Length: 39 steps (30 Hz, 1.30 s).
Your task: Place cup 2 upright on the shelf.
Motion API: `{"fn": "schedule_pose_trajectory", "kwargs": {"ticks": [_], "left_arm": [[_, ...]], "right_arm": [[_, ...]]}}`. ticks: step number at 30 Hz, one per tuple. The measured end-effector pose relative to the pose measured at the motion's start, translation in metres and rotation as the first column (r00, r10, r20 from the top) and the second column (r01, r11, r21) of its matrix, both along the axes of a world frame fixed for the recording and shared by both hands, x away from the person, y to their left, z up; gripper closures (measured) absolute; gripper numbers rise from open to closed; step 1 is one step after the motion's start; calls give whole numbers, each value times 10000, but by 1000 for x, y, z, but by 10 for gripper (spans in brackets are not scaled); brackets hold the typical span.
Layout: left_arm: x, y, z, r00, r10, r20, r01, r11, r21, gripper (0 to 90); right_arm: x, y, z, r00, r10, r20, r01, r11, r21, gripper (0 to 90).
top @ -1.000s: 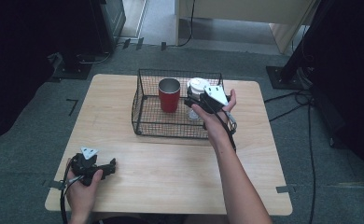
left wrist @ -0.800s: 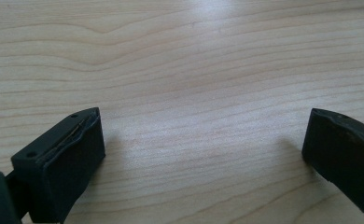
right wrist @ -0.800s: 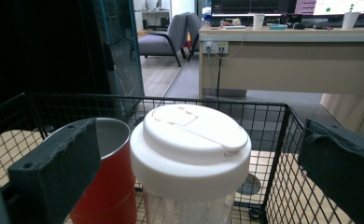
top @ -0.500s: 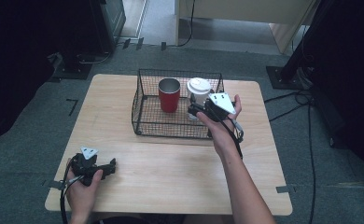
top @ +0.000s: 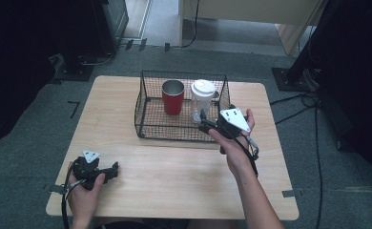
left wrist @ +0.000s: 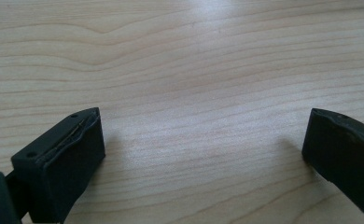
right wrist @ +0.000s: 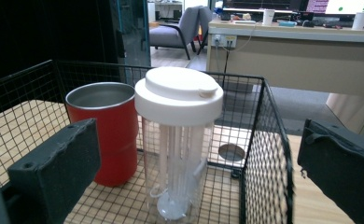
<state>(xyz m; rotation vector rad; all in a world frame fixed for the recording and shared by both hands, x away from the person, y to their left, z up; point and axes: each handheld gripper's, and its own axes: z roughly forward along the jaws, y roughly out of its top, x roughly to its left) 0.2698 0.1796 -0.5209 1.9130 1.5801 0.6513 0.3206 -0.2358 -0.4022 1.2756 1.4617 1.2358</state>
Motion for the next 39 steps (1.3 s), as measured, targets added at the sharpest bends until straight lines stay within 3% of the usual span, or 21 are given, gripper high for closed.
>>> {"fn": "schedule_pose_trajectory", "kwargs": {"ticks": [5, 18, 29, 39], "left_arm": [[0, 0, 0, 10000, -18, -2, 18, 10000, 4, 0], [0, 0, 0, 10000, -33, -12, 33, 10000, 0, 0], [0, 0, 0, 10000, -36, -18, 36, 10000, 1, 0], [0, 0, 0, 10000, -35, -20, 35, 10000, -1, 0]], "right_arm": [[-12, -9, -4, 10000, -99, 10, 99, 9997, -232, 0], [-43, -35, -9, 9998, -195, 34, 196, 9998, -90, 0], [-63, -66, -27, 9980, -581, -238, 584, 9982, 104, 0], [-79, -87, -53, 9971, -380, -657, 395, 9990, 206, 0]]}}
